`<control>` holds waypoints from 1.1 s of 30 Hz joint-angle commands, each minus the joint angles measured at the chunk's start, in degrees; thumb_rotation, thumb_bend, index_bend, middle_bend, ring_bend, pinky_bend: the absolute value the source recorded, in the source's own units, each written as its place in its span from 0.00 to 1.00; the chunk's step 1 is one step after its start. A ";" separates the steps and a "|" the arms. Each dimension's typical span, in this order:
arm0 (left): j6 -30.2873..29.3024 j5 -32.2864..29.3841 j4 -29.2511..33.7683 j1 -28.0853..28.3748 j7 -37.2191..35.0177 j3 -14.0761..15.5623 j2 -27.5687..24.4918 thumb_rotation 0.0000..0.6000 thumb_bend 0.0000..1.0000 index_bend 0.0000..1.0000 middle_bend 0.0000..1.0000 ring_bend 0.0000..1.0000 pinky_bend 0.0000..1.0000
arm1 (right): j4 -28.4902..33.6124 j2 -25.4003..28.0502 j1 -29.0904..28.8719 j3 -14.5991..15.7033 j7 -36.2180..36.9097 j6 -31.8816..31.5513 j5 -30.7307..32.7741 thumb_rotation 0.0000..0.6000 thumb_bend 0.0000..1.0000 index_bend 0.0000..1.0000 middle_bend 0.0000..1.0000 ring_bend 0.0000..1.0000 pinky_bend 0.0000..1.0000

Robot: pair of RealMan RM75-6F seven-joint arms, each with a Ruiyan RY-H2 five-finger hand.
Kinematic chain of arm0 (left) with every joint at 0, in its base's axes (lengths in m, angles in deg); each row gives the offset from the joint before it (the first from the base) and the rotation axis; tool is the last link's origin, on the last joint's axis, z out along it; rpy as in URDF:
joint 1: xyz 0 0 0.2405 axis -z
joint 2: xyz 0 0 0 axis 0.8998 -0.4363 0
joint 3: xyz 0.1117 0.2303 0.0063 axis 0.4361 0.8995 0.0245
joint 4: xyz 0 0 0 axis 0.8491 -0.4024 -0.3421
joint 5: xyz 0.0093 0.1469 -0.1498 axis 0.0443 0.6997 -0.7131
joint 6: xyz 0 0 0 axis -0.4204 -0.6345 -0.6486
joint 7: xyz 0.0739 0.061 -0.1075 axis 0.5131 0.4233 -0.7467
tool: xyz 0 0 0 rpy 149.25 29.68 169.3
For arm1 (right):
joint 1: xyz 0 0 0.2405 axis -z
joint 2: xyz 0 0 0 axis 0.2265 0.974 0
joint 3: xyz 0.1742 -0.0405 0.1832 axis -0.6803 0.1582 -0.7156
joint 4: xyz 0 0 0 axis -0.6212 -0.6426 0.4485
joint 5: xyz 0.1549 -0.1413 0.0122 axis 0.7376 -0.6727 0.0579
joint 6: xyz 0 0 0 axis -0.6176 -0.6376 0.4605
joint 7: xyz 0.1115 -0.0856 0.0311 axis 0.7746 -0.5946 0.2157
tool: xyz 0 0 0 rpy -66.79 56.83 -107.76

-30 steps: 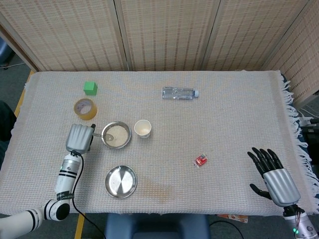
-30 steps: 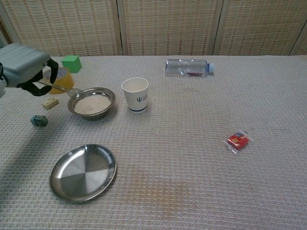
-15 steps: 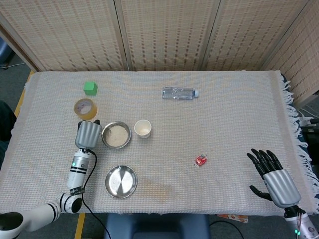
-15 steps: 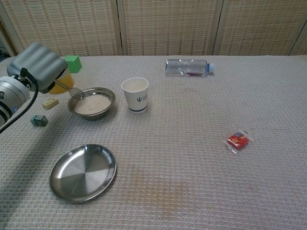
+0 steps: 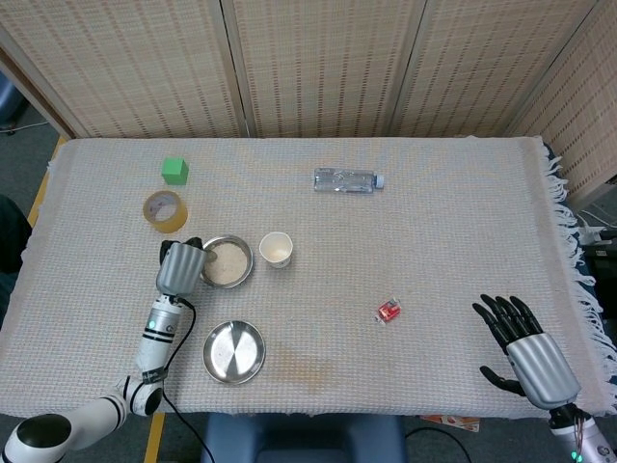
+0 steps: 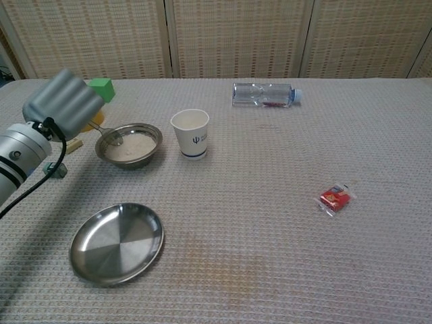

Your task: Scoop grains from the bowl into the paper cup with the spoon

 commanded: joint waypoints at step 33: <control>4.05 -3.96 15.21 -2.18 -3.84 -4.65 -5.23 1.00 0.39 0.80 1.00 1.00 1.00 | 0.12 0.35 -0.27 -0.12 0.54 0.82 0.59 1.00 0.09 0.00 0.00 0.00 0.00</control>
